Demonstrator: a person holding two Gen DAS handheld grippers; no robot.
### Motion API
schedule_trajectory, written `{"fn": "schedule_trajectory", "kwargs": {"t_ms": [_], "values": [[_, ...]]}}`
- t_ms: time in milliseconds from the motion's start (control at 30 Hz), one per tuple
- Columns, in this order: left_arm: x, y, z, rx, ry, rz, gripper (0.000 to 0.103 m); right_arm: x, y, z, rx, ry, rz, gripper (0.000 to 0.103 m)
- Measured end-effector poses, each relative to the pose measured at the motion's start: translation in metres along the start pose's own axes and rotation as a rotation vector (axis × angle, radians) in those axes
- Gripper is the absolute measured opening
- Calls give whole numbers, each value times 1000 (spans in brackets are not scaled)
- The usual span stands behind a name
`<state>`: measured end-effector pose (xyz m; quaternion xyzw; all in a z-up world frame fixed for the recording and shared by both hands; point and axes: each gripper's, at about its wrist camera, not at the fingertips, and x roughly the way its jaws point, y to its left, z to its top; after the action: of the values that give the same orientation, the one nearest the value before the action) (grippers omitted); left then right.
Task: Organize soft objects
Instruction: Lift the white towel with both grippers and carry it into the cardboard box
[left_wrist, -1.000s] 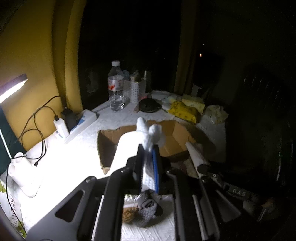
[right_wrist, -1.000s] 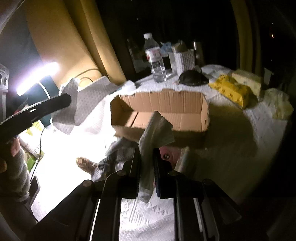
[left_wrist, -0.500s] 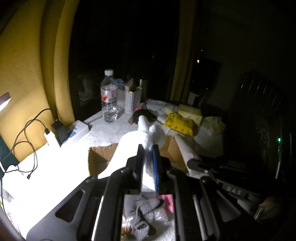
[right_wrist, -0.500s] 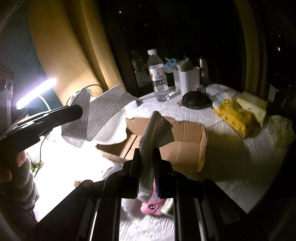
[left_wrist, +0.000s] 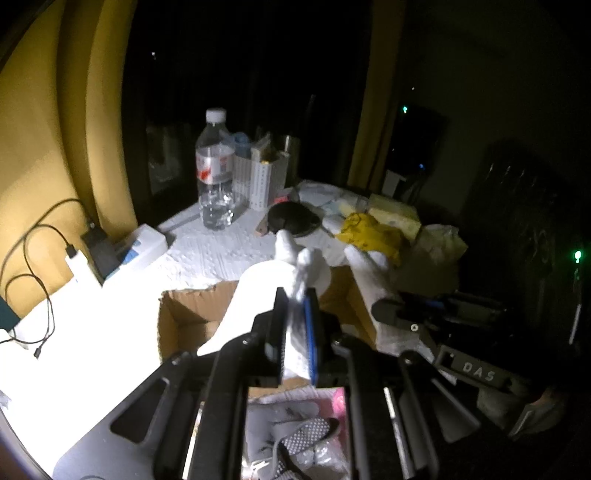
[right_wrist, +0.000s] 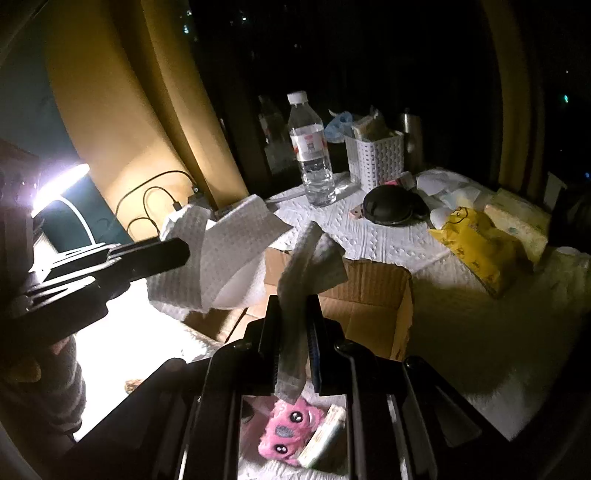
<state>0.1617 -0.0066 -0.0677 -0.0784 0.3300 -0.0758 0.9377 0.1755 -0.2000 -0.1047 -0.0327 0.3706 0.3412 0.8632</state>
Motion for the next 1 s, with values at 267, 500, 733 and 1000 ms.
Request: {"fn": "schedule_trajectory", "kwargs": {"t_ms": [267, 500, 733, 1000], "values": [[41, 12, -11, -44, 77, -8, 8, 32, -8, 1, 7, 48, 26, 14], [70, 20, -24, -63, 141, -12, 8, 59, -10, -3, 12, 94, 51, 14], [99, 24, -35, -83, 243, 6, 8, 87, -15, -10, 33, 148, 59, 14], [121, 29, -48, -121, 347, 2, 13, 106, -18, -19, 46, 201, 50, 14]]}}
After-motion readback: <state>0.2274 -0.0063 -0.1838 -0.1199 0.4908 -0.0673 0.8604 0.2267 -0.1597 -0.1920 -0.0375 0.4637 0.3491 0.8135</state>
